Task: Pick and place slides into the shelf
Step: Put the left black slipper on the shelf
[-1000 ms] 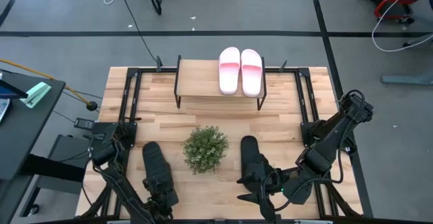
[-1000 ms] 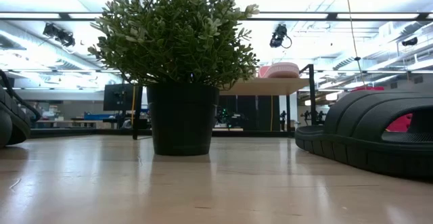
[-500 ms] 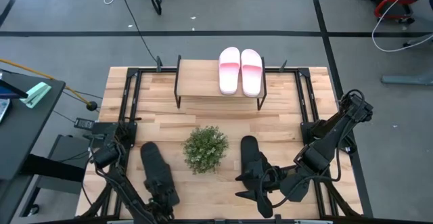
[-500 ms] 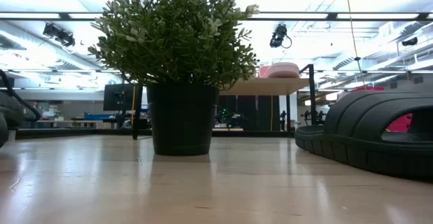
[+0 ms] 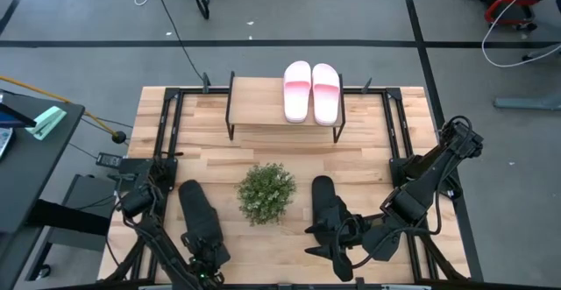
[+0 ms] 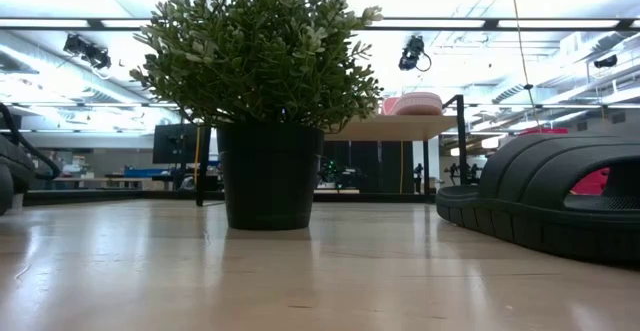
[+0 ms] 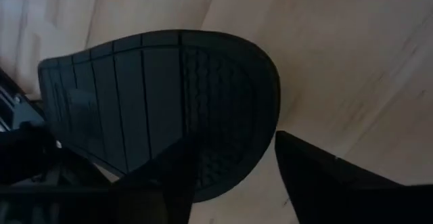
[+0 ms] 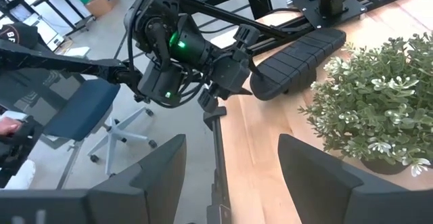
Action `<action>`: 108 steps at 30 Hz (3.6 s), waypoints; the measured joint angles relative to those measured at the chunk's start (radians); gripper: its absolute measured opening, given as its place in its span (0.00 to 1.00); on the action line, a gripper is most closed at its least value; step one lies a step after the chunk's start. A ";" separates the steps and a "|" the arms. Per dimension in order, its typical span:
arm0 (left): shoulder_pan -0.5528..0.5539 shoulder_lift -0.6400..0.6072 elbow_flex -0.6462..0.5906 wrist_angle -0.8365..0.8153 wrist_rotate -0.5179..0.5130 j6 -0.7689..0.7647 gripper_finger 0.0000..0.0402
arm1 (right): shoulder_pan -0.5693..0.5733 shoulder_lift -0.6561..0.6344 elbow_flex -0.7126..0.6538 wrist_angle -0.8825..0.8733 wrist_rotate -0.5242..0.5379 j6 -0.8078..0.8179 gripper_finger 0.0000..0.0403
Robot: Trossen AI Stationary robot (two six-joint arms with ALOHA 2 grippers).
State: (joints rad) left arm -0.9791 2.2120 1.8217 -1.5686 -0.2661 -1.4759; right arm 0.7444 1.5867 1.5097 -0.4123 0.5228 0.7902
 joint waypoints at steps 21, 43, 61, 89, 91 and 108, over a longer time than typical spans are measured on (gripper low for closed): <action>0.014 -0.002 0.143 0.064 -0.077 0.016 0.53 | 0.004 0.000 0.000 -0.003 0.000 -0.005 0.60; 0.041 -0.002 0.121 0.059 -0.006 0.089 0.80 | 0.018 0.000 0.000 -0.010 -0.027 0.002 0.60; -0.160 0.002 0.116 0.007 -0.105 -0.010 0.92 | 0.018 0.000 0.000 -0.010 -0.026 0.003 0.60; -0.077 0.002 0.080 0.096 -0.086 -0.309 0.90 | 0.005 0.000 0.000 -0.010 -0.026 0.022 0.60; -0.064 0.001 0.080 0.089 -0.069 -0.236 0.90 | 0.005 0.000 0.000 -0.010 -0.026 0.022 0.60; 0.073 -0.096 0.081 -0.002 -0.112 0.022 0.88 | 0.005 0.001 0.000 -0.010 -0.026 0.048 0.60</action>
State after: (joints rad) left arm -0.9058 2.1159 1.9026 -1.5711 -0.3779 -1.4540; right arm 0.7490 1.5875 1.5097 -0.4221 0.4965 0.8387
